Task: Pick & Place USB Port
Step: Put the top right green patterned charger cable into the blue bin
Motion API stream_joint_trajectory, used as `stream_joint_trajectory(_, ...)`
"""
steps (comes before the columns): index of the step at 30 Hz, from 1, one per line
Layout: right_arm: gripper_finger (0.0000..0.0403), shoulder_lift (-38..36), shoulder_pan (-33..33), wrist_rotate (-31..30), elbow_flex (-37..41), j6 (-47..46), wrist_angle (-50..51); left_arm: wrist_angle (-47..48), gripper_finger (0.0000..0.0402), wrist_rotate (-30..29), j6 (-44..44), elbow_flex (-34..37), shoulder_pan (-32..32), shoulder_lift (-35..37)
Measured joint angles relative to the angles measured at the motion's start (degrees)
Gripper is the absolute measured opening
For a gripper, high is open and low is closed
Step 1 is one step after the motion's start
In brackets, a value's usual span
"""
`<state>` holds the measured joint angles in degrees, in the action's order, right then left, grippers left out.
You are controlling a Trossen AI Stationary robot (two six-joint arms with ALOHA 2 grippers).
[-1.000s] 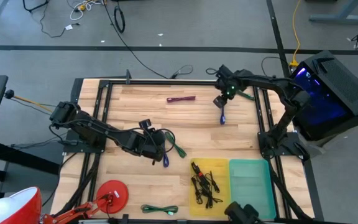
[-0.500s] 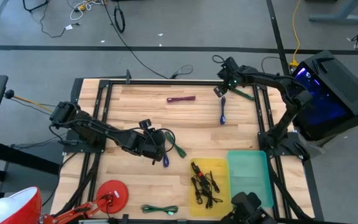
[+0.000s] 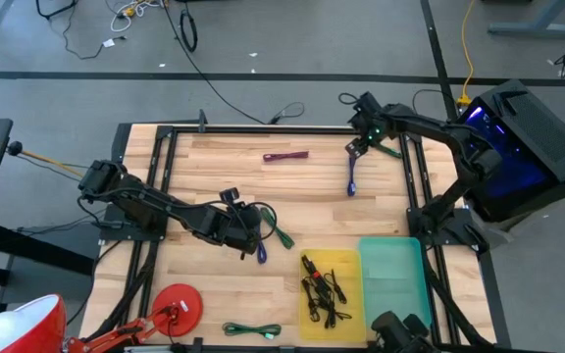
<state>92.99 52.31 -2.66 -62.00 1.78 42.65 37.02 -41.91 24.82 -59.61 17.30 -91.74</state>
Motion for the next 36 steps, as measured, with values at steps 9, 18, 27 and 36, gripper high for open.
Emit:
stream_joint_trajectory(9,0.0210,0.2,5.0,-3.2,0.0,0.3,1.7,-0.5,0.0112,0.4,0.0,0.0,0.0,0.0)
stream_joint_trajectory(18,0.0210,3.0,8.5,-2.7,0.0,1.9,3.0,-0.8,0.0112,0.3,-0.1,0.0,-0.7,0.0)
stream_joint_trajectory(27,0.0210,5.7,10.1,-1.0,0.0,4.2,2.7,-1.4,0.0112,0.2,-0.8,0.0,-2.1,0.0)
stream_joint_trajectory(36,0.0210,6.4,10.7,-2.3,0.0,5.9,-1.4,-3.5,0.0112,1.3,-2.9,0.0,-3.3,-0.1)
